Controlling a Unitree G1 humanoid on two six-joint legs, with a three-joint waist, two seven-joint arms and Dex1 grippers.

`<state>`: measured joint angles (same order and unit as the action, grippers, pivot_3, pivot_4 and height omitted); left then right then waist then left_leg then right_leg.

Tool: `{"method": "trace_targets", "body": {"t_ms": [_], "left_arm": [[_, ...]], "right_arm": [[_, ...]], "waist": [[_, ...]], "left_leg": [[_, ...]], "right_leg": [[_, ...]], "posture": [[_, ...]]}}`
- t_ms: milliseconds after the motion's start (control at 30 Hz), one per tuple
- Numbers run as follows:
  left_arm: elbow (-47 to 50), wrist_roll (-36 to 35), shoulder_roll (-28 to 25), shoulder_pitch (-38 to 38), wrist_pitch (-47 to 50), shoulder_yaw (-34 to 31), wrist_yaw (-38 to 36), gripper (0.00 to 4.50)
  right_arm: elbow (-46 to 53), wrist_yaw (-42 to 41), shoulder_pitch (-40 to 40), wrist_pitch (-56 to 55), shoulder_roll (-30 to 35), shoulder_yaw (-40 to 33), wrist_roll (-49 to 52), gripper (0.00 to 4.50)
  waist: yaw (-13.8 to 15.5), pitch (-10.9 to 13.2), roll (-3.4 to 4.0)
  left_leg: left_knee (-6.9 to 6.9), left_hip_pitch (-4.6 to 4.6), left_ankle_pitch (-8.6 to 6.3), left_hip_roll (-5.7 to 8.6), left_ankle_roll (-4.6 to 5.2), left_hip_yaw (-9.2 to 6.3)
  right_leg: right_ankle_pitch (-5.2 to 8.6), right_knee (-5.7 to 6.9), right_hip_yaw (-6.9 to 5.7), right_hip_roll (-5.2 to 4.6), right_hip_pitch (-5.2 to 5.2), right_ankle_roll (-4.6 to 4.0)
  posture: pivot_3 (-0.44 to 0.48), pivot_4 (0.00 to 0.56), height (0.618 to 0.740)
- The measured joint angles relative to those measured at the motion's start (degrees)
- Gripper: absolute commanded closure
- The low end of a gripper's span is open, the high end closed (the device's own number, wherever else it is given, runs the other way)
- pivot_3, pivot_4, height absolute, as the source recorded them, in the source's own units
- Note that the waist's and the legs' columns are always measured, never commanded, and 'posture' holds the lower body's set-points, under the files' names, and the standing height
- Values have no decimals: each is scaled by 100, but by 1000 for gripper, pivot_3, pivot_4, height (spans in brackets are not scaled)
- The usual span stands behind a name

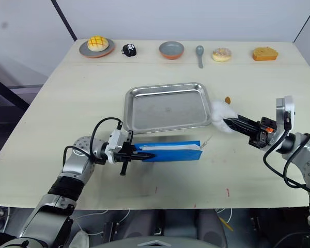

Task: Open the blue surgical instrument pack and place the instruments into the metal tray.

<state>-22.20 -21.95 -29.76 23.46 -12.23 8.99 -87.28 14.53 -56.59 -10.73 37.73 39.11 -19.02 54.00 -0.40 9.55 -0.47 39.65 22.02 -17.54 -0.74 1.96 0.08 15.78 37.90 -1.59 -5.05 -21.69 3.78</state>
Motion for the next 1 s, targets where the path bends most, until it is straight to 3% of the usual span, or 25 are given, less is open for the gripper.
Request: {"method": "trace_targets", "body": {"t_ms": [133, 633, 1000], "left_arm": [[-76, 54, 19, 164, 39, 10, 15, 4500], [-919, 223, 316, 528, -438, 46, -135, 4500], [-1091, 221, 349, 575, -633, 48, -165, 4500]], "right_arm": [[239, 328, -438, 30, -226, 314, -35, 4486], [215, 472, -1972, -1078, -1206, 2755, -2304, 4486], [58, 408, -2165, -1890, -2018, 3365, -2977, 4486]], "waist": [[-9, 0, 1], [-8, -1, 1], [-12, -2, 1]], "left_leg": [[0, 0, 0, 9, 0, 0], [1, 1, 13, 16, -22, -2], [2, -3, 17, 16, -27, -9]], "right_leg": [[0, 1, 1, 0, -2, 0], [0, 5, -4, 2, -6, 0], [0, 9, -8, 4, -2, 0]], "posture": [[0, 150, 732], [0, 150, 732], [0, 150, 732]]}}
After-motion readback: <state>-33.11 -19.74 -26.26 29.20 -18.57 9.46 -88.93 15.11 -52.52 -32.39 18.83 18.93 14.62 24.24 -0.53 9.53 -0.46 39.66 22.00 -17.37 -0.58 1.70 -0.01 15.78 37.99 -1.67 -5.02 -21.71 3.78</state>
